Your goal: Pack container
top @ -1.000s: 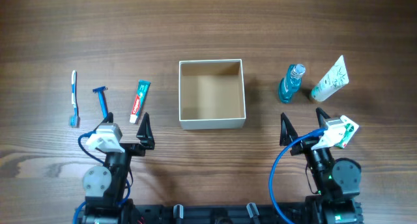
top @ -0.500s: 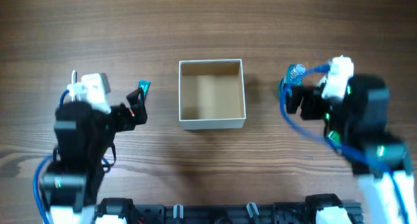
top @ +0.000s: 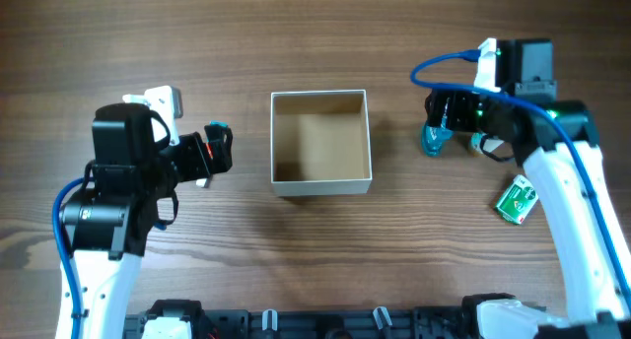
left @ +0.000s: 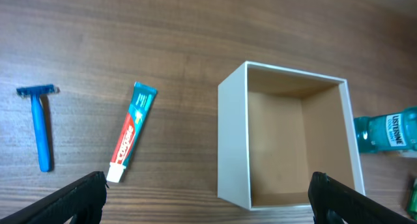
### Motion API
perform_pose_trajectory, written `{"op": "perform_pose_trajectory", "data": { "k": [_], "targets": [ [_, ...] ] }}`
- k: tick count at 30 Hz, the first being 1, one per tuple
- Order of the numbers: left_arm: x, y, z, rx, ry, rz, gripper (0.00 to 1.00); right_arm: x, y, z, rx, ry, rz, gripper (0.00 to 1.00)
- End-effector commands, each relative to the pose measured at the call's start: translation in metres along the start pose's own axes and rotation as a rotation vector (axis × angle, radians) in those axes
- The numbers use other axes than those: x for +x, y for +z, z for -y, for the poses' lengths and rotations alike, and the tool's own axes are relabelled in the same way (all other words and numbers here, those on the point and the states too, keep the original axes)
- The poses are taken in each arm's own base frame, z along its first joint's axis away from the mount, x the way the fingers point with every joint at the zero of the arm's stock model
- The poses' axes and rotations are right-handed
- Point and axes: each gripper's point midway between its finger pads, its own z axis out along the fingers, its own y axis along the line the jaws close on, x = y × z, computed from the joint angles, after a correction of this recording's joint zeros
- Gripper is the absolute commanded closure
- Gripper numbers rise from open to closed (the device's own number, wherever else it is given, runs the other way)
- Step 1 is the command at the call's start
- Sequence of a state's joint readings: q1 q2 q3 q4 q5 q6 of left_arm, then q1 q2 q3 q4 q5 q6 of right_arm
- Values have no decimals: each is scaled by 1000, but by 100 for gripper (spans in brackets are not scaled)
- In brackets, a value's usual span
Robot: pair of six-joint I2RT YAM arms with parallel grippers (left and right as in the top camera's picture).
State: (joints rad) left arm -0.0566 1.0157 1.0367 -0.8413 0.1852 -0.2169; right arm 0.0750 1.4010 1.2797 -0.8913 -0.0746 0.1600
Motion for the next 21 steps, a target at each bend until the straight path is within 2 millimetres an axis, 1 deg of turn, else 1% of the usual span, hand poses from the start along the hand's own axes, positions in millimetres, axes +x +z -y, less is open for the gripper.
{"op": "perform_pose_trajectory", "data": {
  "k": [1,6,9,13,16,17,18,20,21],
  "targets": [
    [-2,2,4,26,-16,-20,0,2,28,11,51,13,-67,0],
    [-1,3,4,25,-16,-24,0,13,64,15,65,20,-152,0],
    [-1,3,4,25,-16,-24,0,15,76,15,63,21,-172,0],
    [-1,3,4,25,-16,-24,0,17,85,16,62,22,-186,2],
    [-1,3,4,25,-17,-24,0,18,89,16,63,23,-191,18],
    [-1,3,4,25,-17,-24,0,18,89,17,64,23,-193,27],
    [-1,3,4,25,-17,-24,0,19,89,17,64,23,-194,33],
    [0,3,4,24,-17,-28,0,19,89,17,64,23,-195,37],
    [0,3,4,23,-18,-30,0,19,89,17,65,23,-195,43]
  ]
}}
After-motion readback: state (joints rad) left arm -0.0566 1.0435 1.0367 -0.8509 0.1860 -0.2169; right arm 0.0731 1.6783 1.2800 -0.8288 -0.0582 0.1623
